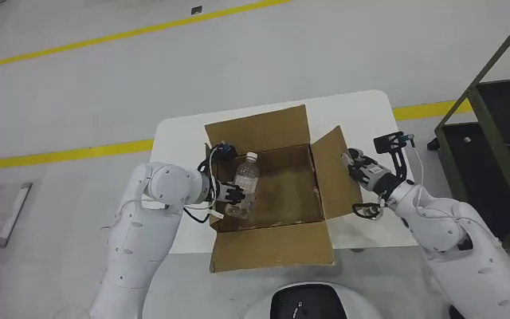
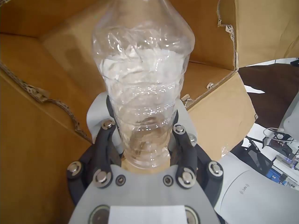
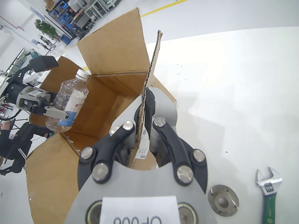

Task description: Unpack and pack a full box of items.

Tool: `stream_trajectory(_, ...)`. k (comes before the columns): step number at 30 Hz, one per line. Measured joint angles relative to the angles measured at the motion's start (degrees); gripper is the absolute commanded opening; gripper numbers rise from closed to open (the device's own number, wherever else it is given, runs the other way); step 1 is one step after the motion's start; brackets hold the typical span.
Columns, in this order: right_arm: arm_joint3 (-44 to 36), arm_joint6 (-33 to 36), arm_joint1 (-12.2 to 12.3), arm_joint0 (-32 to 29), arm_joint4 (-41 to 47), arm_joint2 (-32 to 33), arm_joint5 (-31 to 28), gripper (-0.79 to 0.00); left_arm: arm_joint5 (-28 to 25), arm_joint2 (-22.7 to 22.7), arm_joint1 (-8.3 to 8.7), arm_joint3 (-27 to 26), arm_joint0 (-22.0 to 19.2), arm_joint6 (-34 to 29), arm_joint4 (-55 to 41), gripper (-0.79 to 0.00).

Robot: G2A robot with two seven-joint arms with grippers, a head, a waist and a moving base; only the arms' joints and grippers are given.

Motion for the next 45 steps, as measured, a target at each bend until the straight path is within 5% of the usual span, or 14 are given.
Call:
stream_trajectory(11, 0.4, 0.2, 0.1, 0.3, 0.4, -0.2, -0.2, -0.785, 1.3, 0.1, 0.0, 0.9, 0.7, 1.5, 0.1, -0.785)
stream_trajectory(19, 0.4, 0.2, 0.1, 0.5, 0.5, -0.1, 0.1, -0.785, 10.7, 3.0, -0.76, 9.2, -2.7, -2.4, -3.6, -0.785)
stream_trajectory(40, 0.2, 0.4, 0.3, 0.2, 1.3, -0.1, 0.8, -0.785, 14.9, 13.3, -3.12, 19.8, -9.4, 1.0, 0.9, -0.785)
stream_trajectory(41, 0.2, 0.4, 0.3, 0.1, 1.3, -0.1, 0.8, -0.785, 14.7, 13.5, -3.21, 19.9, -9.5, 1.0, 0.5, -0.776)
stream_trajectory(43, 0.3, 0.4, 0.3, 0.0, 1.3, 0.0, 0.6, -0.785, 14.6, 14.1, -3.3, 20.1, -9.9, 1.4, 0.6, -0.499)
stream_trajectory(44, 0.3, 0.5, 0.3, -0.1, 1.3, 0.0, 0.6, -0.785, 14.8, 14.3, -3.32, 19.9, -10.0, 1.6, 1.6, -0.52)
stream_trajectory(45, 0.3, 0.6, 0.4, -0.2, 1.3, 0.1, 0.7, -0.785, 14.9, 14.4, -3.37, 19.5, -10.0, 1.4, 2.2, -0.406)
